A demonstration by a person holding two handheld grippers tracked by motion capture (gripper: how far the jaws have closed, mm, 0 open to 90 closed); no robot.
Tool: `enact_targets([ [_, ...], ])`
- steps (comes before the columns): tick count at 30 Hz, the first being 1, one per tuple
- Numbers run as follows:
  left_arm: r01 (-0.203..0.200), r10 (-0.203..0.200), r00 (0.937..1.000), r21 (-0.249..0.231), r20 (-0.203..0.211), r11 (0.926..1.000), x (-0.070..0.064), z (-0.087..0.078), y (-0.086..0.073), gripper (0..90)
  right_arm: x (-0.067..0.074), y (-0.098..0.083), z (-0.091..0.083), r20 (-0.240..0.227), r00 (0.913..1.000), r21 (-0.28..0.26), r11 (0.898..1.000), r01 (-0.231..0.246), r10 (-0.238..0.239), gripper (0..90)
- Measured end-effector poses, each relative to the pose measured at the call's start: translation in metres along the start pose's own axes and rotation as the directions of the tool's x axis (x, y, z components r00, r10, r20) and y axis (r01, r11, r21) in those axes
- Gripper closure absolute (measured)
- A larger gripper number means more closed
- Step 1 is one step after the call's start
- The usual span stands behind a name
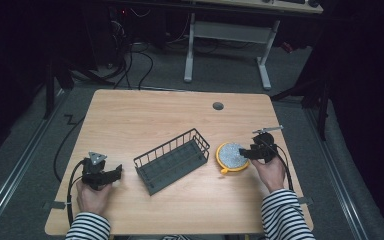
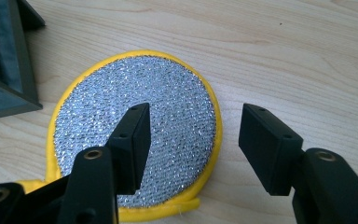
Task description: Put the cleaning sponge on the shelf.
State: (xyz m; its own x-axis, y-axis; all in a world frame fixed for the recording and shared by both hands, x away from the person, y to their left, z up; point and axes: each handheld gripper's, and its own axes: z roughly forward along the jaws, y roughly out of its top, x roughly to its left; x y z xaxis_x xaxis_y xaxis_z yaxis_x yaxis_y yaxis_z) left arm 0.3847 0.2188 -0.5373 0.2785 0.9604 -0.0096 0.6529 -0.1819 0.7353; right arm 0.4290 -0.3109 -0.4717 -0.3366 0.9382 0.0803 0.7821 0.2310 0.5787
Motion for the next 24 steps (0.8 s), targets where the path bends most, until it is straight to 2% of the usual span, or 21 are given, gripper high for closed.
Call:
enact_targets([
  [5,-0.007,0.007,0.9999,0.001,0.009,1.0,0.0,0.0,0.0,22.4,-0.001,0.002,0.012,-0.007,0.9999,0.039,0.999,-0.012,0.012,41.6],
  [8,-0.011,0.011,0.9999,0.001,0.013,0.9999,0.0,0.0,0.0,22.4,-0.004,0.001,0.019,-0.015,0.9992,0.061,0.997,-0.037,0.038,43.6],
  [9,-0.011,0.011,0.9999,0.001,0.013,0.9999,0.0,0.0,0.0,22.5,-0.006,0.002,0.021,-0.032,0.9976,0.072,0.996,-0.059,0.062,44.3],
  [12,-0.011,0.011,0.9999,0.001,0.013,0.9999,0.0,0.0,0.0,22.5,-0.008,0.003,0.024,-0.047,0.9949,0.095,0.992,-0.085,0.089,45.1],
  [14,-0.011,0.011,0.9999,0.001,0.013,0.9999,0.0,0.0,0.0,22.6,-0.012,0.003,0.026,-0.079,0.9891,0.121,0.986,-0.115,0.125,48.3],
  [16,-0.01,0.01,0.9999,0.0,0.013,1.0,0.0,0.0,0.0,22.8,-0.014,0.002,0.029,-0.095,0.9854,0.135,0.983,-0.128,0.141,51.6],
  [20,-0.009,0.009,0.9999,0.002,0.014,1.0,0.0,0.0,0.0,22.9,-0.014,0.003,0.03,-0.105,0.985,0.158,0.98,-0.119,0.137,61.4],
  [24,-0.007,0.007,0.9998,-0.003,0.019,1.0,0.0,0.0,0.0,23.3,-0.016,0.003,0.03,-0.134,0.9796,0.168,0.978,-0.127,0.15,72.8],
])
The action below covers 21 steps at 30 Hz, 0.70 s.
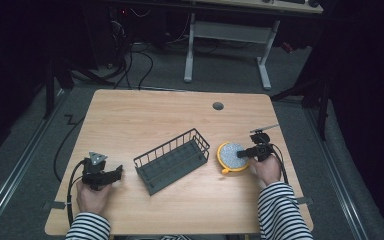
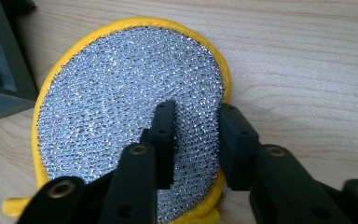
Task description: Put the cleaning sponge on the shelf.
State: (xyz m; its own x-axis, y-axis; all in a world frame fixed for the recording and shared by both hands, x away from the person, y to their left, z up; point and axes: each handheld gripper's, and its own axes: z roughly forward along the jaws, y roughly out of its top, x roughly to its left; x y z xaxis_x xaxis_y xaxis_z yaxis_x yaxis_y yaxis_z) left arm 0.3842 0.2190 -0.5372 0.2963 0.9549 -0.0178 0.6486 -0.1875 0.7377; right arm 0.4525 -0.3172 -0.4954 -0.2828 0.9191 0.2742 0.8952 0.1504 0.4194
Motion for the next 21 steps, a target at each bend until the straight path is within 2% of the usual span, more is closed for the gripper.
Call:
enact_targets([
  [2,-0.002,0.002,0.9999,-0.001,0.011,1.0,0.0,0.0,0.0,24.3,0.001,0.0,0.0,0.0,0.9999,-0.003,1.0,0.01,-0.01,75.6],
  [5,-0.009,0.009,0.9998,-0.004,0.02,1.0,0.0,0.0,0.0,25.9,0.008,0.0,-0.001,0.034,0.9975,-0.016,0.998,0.063,-0.062,77.3],
  [7,-0.009,0.009,0.9997,-0.004,0.022,1.0,0.0,0.0,0.0,25.9,0.01,-0.001,-0.001,0.037,0.9957,-0.026,0.996,0.086,-0.085,78.1],
  [12,-0.009,0.009,0.9997,-0.004,0.022,0.9999,0.0,-0.001,0.0,25.9,0.008,-0.003,-0.008,0.026,0.9958,-0.055,0.994,0.089,-0.088,79.0],
  [15,-0.008,0.008,0.9997,-0.004,0.023,1.0,0.0,-0.001,0.0,25.9,0.006,-0.004,-0.022,0.017,0.9951,-0.094,0.991,0.098,-0.097,79.1],
  [21,-0.009,0.009,0.9995,-0.007,0.03,0.9999,0.0,-0.001,0.0,25.8,0.005,-0.007,-0.037,0.021,0.994,-0.128,0.986,0.109,-0.107,79.0],
])
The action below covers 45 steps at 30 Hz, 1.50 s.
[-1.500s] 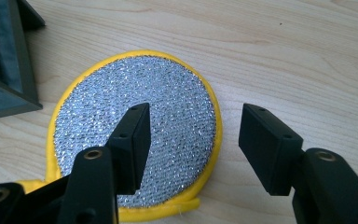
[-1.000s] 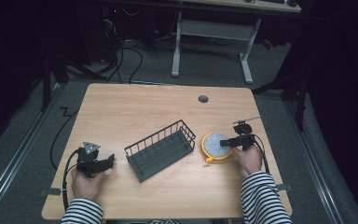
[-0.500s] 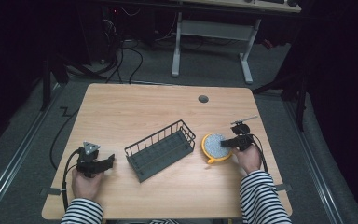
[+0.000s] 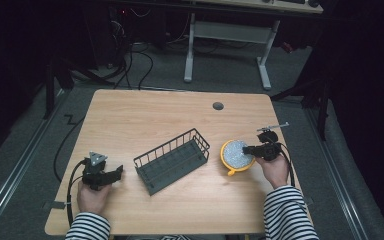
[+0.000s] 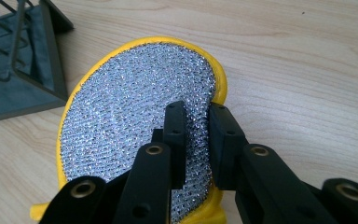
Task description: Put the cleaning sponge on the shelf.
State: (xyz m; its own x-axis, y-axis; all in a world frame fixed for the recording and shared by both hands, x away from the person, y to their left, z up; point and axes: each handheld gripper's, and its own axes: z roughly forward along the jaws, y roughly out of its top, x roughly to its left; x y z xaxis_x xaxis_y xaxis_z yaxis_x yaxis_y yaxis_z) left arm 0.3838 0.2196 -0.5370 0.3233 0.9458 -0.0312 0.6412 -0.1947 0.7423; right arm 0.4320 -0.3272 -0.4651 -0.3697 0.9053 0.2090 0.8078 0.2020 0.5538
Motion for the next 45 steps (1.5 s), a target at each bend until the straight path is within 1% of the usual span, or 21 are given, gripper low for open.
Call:
enact_targets([
  [6,0.001,-0.001,1.0,0.0,0.001,1.0,0.0,0.0,0.0,25.8,0.001,0.0,-0.015,-0.02,0.9998,-0.045,0.999,0.007,-0.007,78.9],
  [9,0.002,-0.002,1.0,-0.001,0.005,1.0,0.0,0.0,0.0,25.8,0.003,0.003,-0.022,-0.016,0.9995,-0.057,0.998,0.026,-0.027,78.9],
  [12,0.001,-0.001,1.0,-0.001,0.01,1.0,0.0,0.0,0.0,25.8,0.008,0.006,-0.031,-0.021,0.9985,-0.084,0.995,0.048,-0.05,78.8],
  [13,0.0,0.0,0.9999,-0.002,0.01,1.0,0.0,0.0,0.0,25.8,0.009,0.006,-0.033,-0.027,0.9982,-0.089,0.995,0.051,-0.053,78.8],
  [16,0.001,-0.001,0.9999,0.0,0.011,1.0,0.0,0.0,0.0,25.9,0.014,0.008,-0.037,-0.025,0.997,-0.096,0.993,0.07,-0.073,78.8],
  [19,0.0,0.0,0.9999,-0.002,0.01,1.0,0.0,0.0,0.0,25.9,0.019,0.013,-0.043,-0.026,0.9953,-0.118,0.989,0.09,-0.093,78.9],
  [21,0.002,-0.002,0.9999,-0.001,0.012,1.0,0.0,0.0,0.0,25.9,0.022,0.015,-0.046,-0.042,0.9944,-0.131,0.987,0.09,-0.097,78.9],
  [24,0.008,-0.008,0.9999,-0.004,0.014,1.0,0.001,0.0,0.0,26.0,0.028,0.021,-0.051,-0.045,0.9928,-0.14,0.985,0.103,-0.11,78.9],
  [26,0.01,-0.01,0.9998,-0.007,0.017,0.9999,0.001,-0.001,0.0,26.7,0.032,0.024,-0.055,-0.061,0.9915,-0.157,0.982,0.104,-0.115,78.9],
  [28,0.008,-0.008,0.9998,-0.006,0.019,0.9999,0.001,-0.001,0.0,28.8,0.036,0.028,-0.057,-0.065,0.9892,-0.164,0.979,0.12,-0.132,78.9],
  [31,0.01,-0.01,0.9998,-0.007,0.018,0.9999,0.001,-0.001,0.0,29.0,0.044,0.034,-0.059,-0.072,0.9862,-0.169,0.976,0.136,-0.149,78.9],
  [39,0.007,-0.007,0.9998,-0.007,0.016,1.0,0.001,-0.001,-0.001,29.1,0.055,0.048,-0.063,-0.092,0.9809,-0.193,0.969,0.152,-0.172,78.9],
  [40,0.007,-0.007,0.9998,-0.006,0.017,1.0,0.001,-0.001,0.0,29.1,0.058,0.05,-0.063,-0.092,0.9794,-0.194,0.968,0.16,-0.18,78.9],
  [44,0.008,-0.008,0.9998,-0.006,0.018,1.0,0.001,-0.001,0.0,29.1,0.068,0.059,-0.063,-0.088,0.9757,-0.201,0.963,0.179,-0.2,78.9],
  [45,0.008,-0.007,0.9998,-0.007,0.016,0.9999,0.001,-0.001,-0.001,29.1,0.073,0.063,-0.062,-0.09,0.9737,-0.206,0.96,0.188,-0.21,78.9],
])
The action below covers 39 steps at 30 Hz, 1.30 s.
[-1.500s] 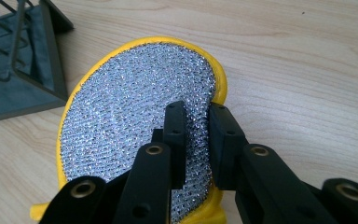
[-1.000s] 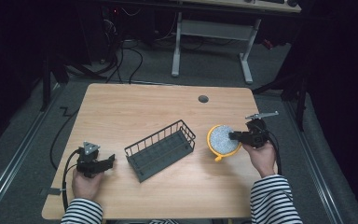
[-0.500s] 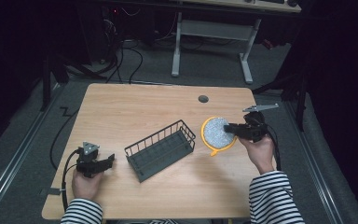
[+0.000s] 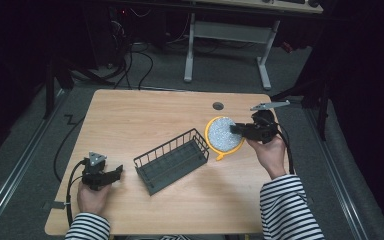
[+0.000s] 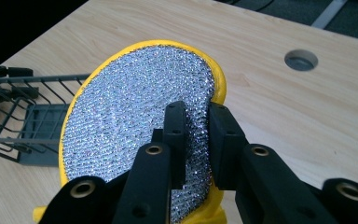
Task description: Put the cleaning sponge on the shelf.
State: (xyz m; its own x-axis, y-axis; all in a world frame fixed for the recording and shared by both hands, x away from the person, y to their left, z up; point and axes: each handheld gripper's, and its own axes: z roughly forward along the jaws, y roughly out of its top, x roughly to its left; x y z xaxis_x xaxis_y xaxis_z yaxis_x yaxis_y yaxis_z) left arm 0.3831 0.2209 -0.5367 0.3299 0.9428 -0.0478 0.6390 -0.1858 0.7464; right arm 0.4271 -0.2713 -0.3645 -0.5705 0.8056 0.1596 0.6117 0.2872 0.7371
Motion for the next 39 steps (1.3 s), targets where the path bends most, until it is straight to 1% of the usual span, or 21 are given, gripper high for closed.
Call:
enact_targets([
  [6,-0.002,0.002,1.0,-0.001,0.001,1.0,0.0,0.0,0.0,29.0,0.014,0.015,0.014,-0.019,0.9993,-0.001,0.999,0.033,-0.033,78.8],
  [11,-0.004,0.004,1.0,0.0,-0.002,1.0,-0.001,0.0,0.0,29.0,0.023,0.024,0.028,-0.014,0.9988,-0.009,0.999,0.047,-0.047,78.7],
  [15,-0.004,0.004,1.0,0.0,-0.002,1.0,-0.001,0.0,0.0,29.0,0.03,0.03,0.044,-0.006,0.9984,-0.011,0.998,0.057,-0.057,78.7],
  [18,0.001,-0.001,1.0,0.0,0.002,1.0,0.0,0.0,0.0,29.1,0.034,0.033,0.056,-0.02,0.9983,-0.007,0.998,0.055,-0.055,78.6],
  [20,0.005,-0.005,1.0,-0.002,0.004,1.0,0.0,0.0,0.0,29.1,0.038,0.034,0.066,-0.032,0.9975,-0.003,0.998,0.063,-0.063,78.6],
  [24,0.004,-0.004,1.0,-0.001,0.004,1.0,0.0,0.0,0.0,29.2,0.046,0.034,0.08,-0.053,0.996,0.01,0.997,0.073,-0.072,78.5],
  [28,0.002,-0.002,1.0,0.0,0.002,1.0,0.0,0.0,0.0,29.2,0.052,0.034,0.09,-0.06,0.9951,0.011,0.997,0.079,-0.078,78.1],
  [33,0.002,-0.002,1.0,-0.001,0.001,1.0,0.0,0.0,0.0,29.6,0.057,0.031,0.097,-0.047,0.9939,0.001,0.995,0.1,-0.099,78.0],
  [36,0.001,-0.001,1.0,0.0,-0.001,1.0,0.0,0.0,0.0,29.7,0.059,0.026,0.1,-0.039,0.9944,-0.002,0.995,0.098,-0.098,78.0],
  [39,0.0,0.0,1.0,0.0,-0.002,1.0,0.0,0.0,0.0,29.8,0.059,0.021,0.104,-0.038,0.9933,-0.003,0.994,0.109,-0.109,78.0],
])
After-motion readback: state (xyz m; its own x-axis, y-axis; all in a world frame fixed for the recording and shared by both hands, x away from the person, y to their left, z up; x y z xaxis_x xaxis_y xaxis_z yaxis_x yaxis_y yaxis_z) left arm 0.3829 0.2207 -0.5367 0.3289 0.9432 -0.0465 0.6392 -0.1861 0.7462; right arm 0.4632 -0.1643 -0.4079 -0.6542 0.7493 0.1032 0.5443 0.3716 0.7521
